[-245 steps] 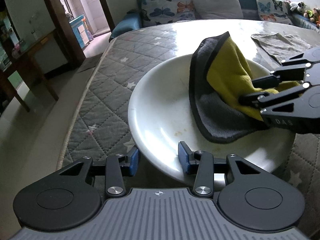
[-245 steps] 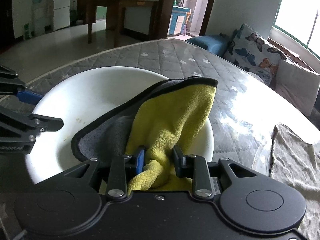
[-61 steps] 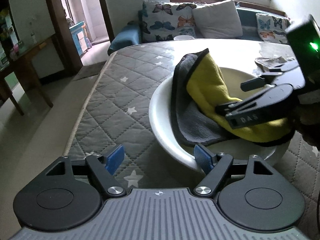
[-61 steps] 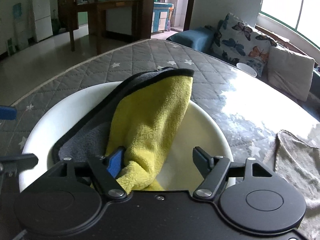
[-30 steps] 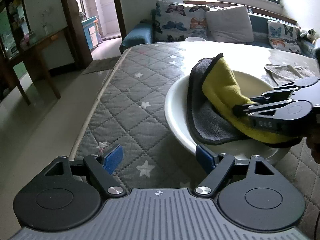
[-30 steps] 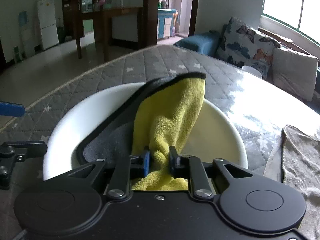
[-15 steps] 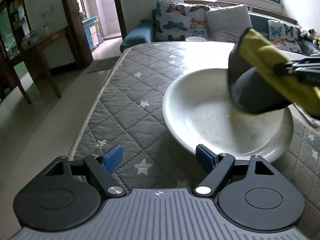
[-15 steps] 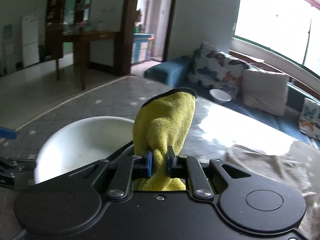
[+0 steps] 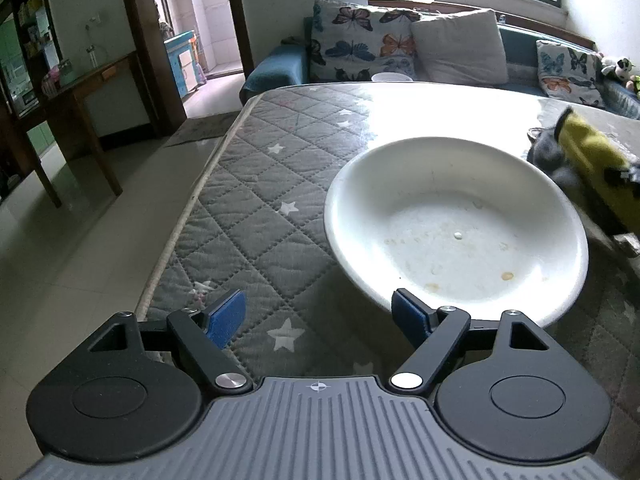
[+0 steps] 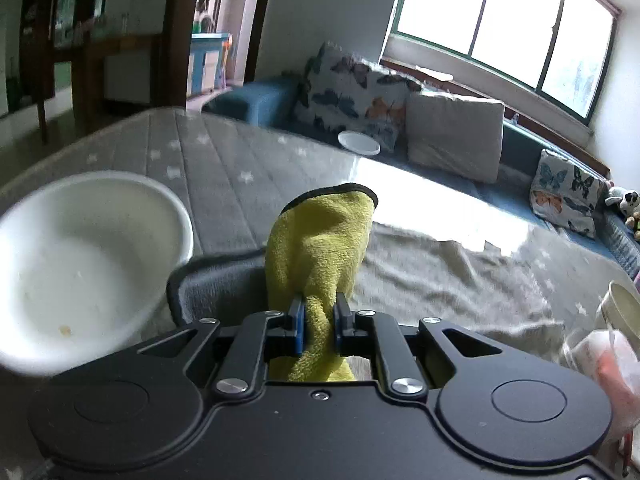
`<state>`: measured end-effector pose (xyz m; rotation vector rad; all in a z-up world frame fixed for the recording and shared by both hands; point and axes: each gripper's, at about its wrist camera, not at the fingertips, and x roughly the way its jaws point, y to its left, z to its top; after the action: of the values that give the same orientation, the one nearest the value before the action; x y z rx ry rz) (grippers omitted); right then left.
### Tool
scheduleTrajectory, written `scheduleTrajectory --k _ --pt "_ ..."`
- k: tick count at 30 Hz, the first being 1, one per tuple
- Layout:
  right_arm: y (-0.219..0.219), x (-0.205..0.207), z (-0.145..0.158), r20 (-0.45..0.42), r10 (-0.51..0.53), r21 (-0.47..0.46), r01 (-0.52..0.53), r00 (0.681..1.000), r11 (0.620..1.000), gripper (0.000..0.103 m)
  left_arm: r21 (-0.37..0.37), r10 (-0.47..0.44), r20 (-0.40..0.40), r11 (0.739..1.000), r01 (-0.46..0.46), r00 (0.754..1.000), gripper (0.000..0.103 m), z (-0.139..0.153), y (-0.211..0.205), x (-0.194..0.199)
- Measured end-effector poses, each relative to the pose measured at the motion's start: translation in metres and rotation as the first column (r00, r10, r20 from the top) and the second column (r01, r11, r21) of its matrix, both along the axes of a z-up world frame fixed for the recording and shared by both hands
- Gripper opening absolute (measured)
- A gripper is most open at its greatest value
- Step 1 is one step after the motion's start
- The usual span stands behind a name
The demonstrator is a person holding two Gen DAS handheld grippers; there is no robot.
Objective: Clean bowl
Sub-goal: 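Lift the yellow cloth out of the bowl with the right tool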
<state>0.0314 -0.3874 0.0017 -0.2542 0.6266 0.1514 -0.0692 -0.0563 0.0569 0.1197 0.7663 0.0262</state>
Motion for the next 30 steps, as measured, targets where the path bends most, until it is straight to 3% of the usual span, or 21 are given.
scheduleTrajectory --k 10,13,16,24,30 --pt "0.038 -0.006 -0.014 -0.041 0.147 0.085 -0.143 0.988 0.986 0.015 -0.006 0.011 -0.004 1.000 -0.011 1.000 0.083 -0.001 0.001 0.004" --pt "0.045 -0.010 -0.019 -0.032 0.173 0.030 -0.172 0.984 0.985 0.016 -0.008 0.015 -0.002 1.000 -0.015 1.000 0.084 -0.002 0.002 0.005" --pt "0.043 -0.013 -0.015 -0.023 0.164 0.036 -0.163 0.986 0.986 0.019 -0.010 0.021 0.001 1.000 -0.021 1.000 0.084 -0.004 0.003 0.004" --pt "0.023 -0.026 -0.006 0.012 0.106 0.076 -0.107 0.994 0.991 0.048 -0.028 0.042 0.025 0.999 -0.042 0.999 0.086 -0.009 0.008 -0.003" --pt "0.007 -0.039 -0.011 0.028 0.075 0.109 -0.077 0.997 0.991 0.053 -0.034 0.049 0.037 0.998 -0.048 0.998 0.087 -0.016 0.012 -0.011"
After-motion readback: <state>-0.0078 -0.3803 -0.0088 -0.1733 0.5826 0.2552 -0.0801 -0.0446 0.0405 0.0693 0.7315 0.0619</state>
